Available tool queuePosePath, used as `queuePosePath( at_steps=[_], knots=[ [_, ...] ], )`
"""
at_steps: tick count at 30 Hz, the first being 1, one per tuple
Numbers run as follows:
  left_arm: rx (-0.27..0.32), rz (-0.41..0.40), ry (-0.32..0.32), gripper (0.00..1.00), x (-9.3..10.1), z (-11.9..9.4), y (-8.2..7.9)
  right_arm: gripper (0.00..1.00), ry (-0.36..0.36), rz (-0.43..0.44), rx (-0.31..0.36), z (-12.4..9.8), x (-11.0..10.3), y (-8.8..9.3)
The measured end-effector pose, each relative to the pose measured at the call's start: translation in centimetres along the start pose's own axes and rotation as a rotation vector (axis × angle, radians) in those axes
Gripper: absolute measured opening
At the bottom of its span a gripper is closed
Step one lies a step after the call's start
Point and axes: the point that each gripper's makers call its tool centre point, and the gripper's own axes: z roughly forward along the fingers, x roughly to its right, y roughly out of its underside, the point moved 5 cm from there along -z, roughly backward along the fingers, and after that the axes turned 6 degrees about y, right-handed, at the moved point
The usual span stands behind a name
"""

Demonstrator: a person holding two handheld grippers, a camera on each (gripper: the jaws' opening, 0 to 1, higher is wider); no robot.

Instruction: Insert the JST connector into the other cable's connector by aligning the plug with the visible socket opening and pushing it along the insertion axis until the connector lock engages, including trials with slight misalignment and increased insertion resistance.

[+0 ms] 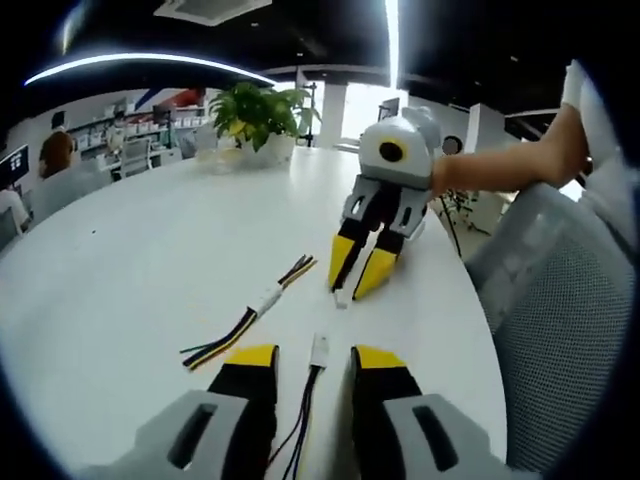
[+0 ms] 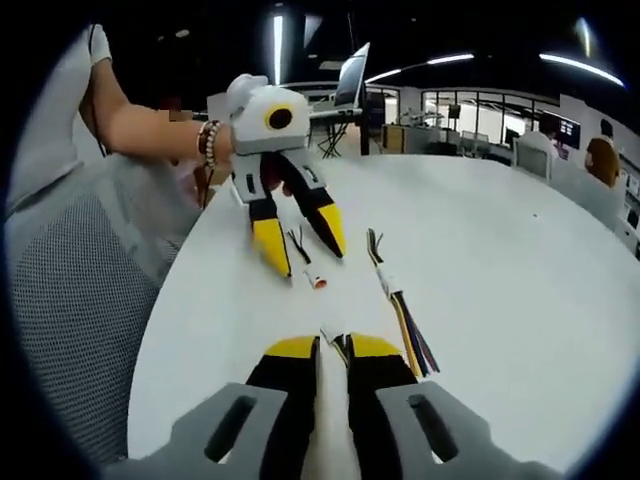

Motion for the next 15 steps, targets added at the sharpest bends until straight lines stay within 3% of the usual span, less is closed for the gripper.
queuePosePath(
  at_steps=[5,9,10,11,15],
  knots=[
    [-0.011,0.014,0.020,0.22,0.21,0.09,0.17,0.05,0.007,0.015,0.004,0.09,0.10,0.00],
    [-0.009,0.037,0.015,0.08,0.07,0.24,0.20,0.04,0.011,0.070,0.011,0.08,0.28,-0.04],
    [-0.001,0.099,0.007,0.06,-0.11,0.33,0.08,0.04,0.015,0.088,0.013,0.04,0.39,-0.02],
    [-0.013,0.104,0.004,0.03,0.04,0.30,0.29,0.04,0.020,0.097,0.014,0.01,0.50,-0.02],
    [-0.014,0.121,0.021,0.00,0.13,0.45,0.15,0.04,0.036,0.105,0.009,-0.07,0.74,-0.06]
  ],
)
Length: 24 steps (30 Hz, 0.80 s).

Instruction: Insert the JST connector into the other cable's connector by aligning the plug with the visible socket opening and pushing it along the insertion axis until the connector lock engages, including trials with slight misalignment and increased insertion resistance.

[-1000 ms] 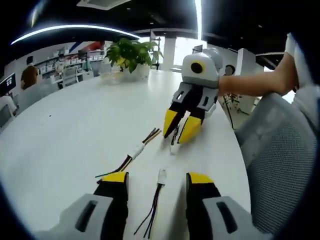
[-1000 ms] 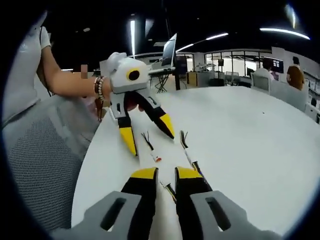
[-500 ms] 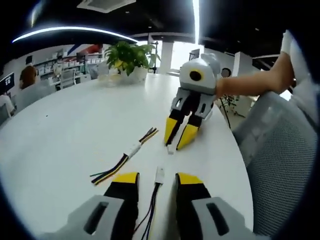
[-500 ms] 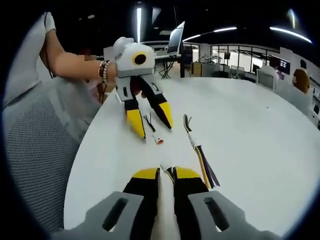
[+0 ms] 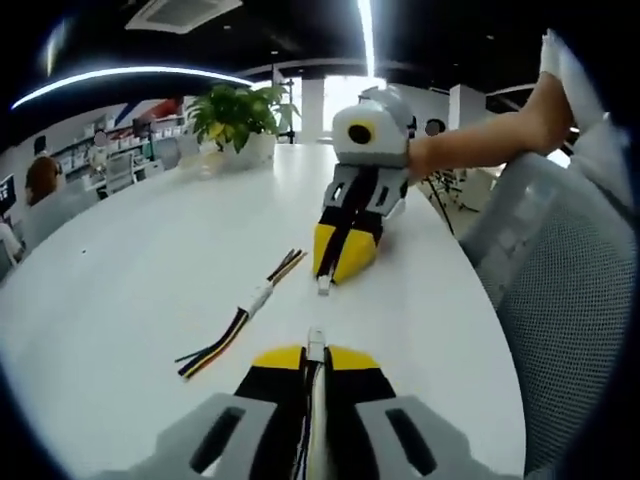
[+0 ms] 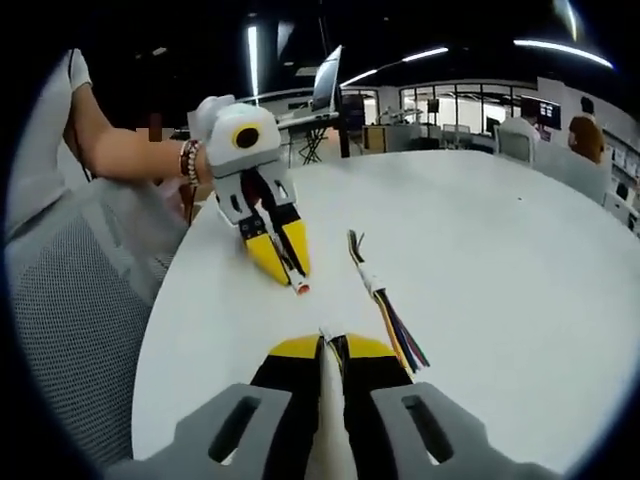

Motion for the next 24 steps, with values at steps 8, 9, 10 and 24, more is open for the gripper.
queuePosePath(
  at_steps=[8,9,10,24],
  knots=[
    [0.000,-0.008,0.013,0.00,0.0,0.2,-0.8,0.03,0.024,-0.102,0.040,0.2,-0.3,-2.2],
    [0.003,-0.012,0.009,0.00,0.0,0.2,-1.0,0.03,0.029,-0.123,0.045,0.2,-0.4,-2.7],
    [0.009,-0.012,0.007,0.00,-0.1,0.1,-1.1,0.03,0.033,-0.140,0.045,0.2,-0.4,-2.9],
    [0.024,-0.006,-0.030,0.00,-0.5,0.0,-2.0,0.03,0.036,-0.259,-0.037,1.2,-1.2,-3.2]
  ],
)
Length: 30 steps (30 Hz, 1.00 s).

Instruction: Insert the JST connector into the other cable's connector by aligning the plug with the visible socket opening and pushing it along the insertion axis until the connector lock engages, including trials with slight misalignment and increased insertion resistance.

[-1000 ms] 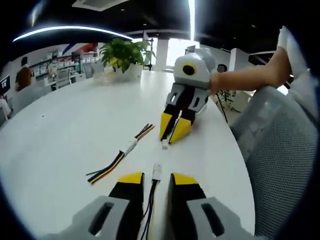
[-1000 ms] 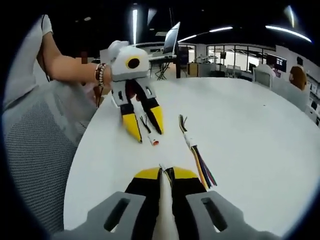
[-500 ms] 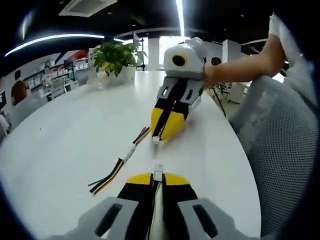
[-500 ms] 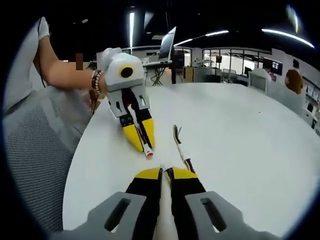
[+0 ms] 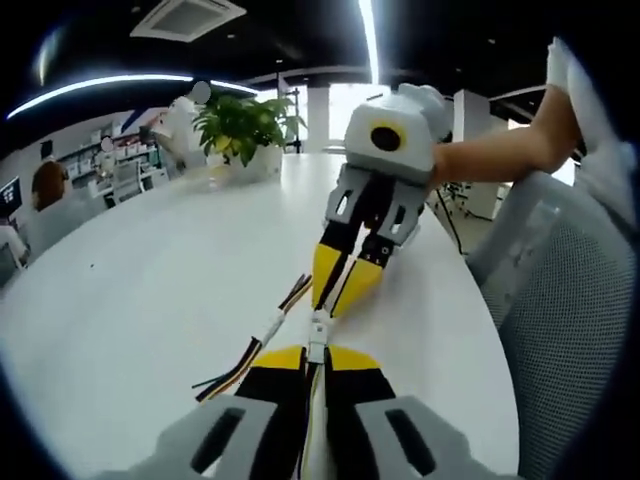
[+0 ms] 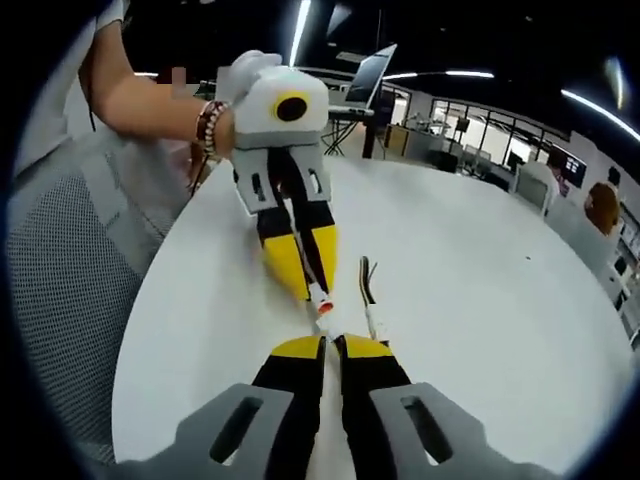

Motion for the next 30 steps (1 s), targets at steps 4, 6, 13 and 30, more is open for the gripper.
queuePosePath(
  at_steps=[4,6,13,30],
  knots=[
    [-0.008,-0.001,-0.005,0.00,0.0,0.1,-0.1,0.03,0.017,-0.032,-0.012,0.1,0.1,-0.4],
    [-0.019,0.004,-0.013,0.00,0.0,0.2,-0.2,0.03,0.015,-0.042,-0.023,0.3,0.0,-0.4],
    [-0.055,0.014,-0.020,0.00,-0.1,0.5,0.1,0.03,0.021,-0.054,-0.058,0.5,-0.1,-0.1],
    [-0.072,0.043,-0.009,0.00,0.2,1.0,-0.1,0.02,0.016,-0.045,-0.151,1.4,-0.4,0.5]
  ],
)
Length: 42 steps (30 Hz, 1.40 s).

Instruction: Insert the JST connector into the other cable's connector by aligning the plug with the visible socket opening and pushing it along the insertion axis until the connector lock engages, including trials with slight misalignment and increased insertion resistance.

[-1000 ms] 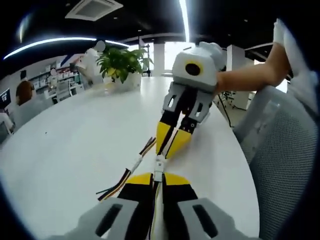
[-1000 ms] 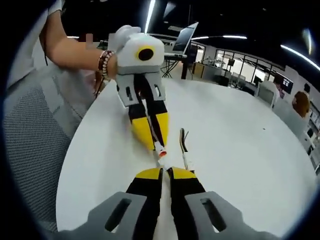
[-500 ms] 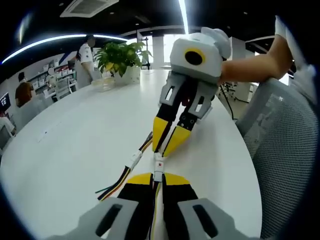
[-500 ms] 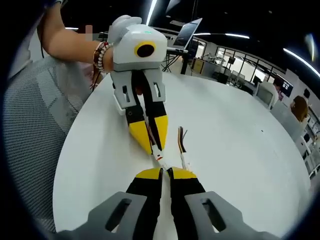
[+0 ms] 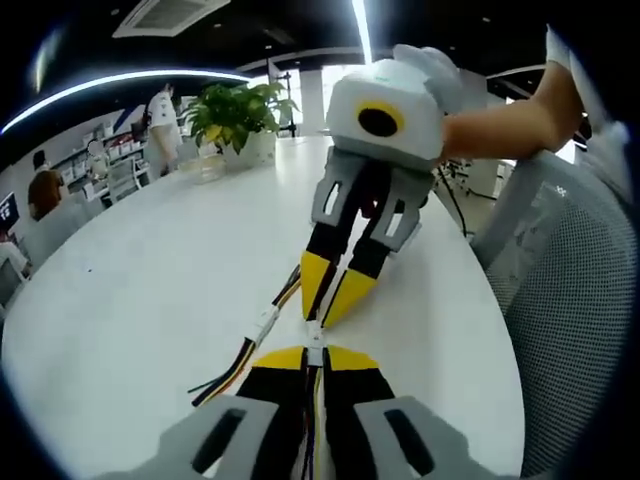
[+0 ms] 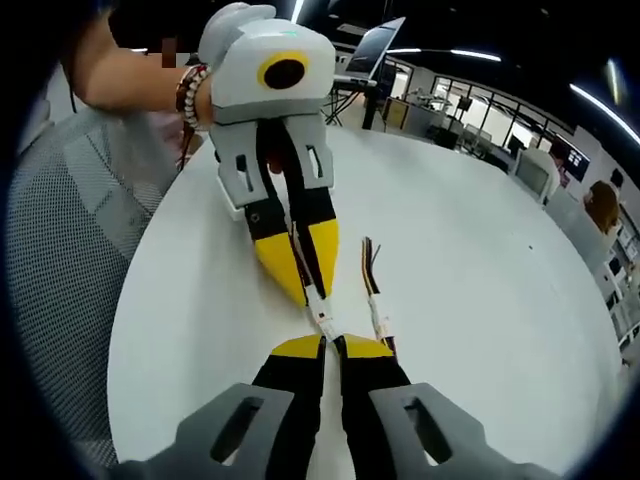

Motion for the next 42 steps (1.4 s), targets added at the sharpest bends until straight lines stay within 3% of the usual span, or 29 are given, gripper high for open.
queuePosePath(
  at_steps=[8,11,19,24,33,42],
  knots=[
    [-0.013,-0.013,0.001,0.00,-0.1,0.0,0.4,0.02,-0.014,0.014,0.002,0.3,-0.2,0.0],
    [-0.006,-0.028,-0.002,0.07,-0.2,-0.3,0.4,0.02,-0.012,0.019,0.004,0.2,-0.2,0.0],
    [-0.055,-0.026,0.016,0.06,0.2,-0.2,1.3,0.02,-0.010,0.050,0.009,0.1,-0.2,0.0],
    [-0.043,-0.008,0.003,0.00,-0.1,-0.3,1.1,0.02,-0.009,0.067,0.030,-0.1,-0.1,-0.4],
    [-0.012,0.032,-0.011,0.00,-0.3,-0.7,0.3,0.02,0.000,0.050,0.046,-0.4,-0.1,-1.2],
    [0.008,0.045,-0.020,0.00,-0.4,-0.9,-0.2,0.02,-0.001,0.115,0.063,-0.6,0.2,-1.4]
  ],
)
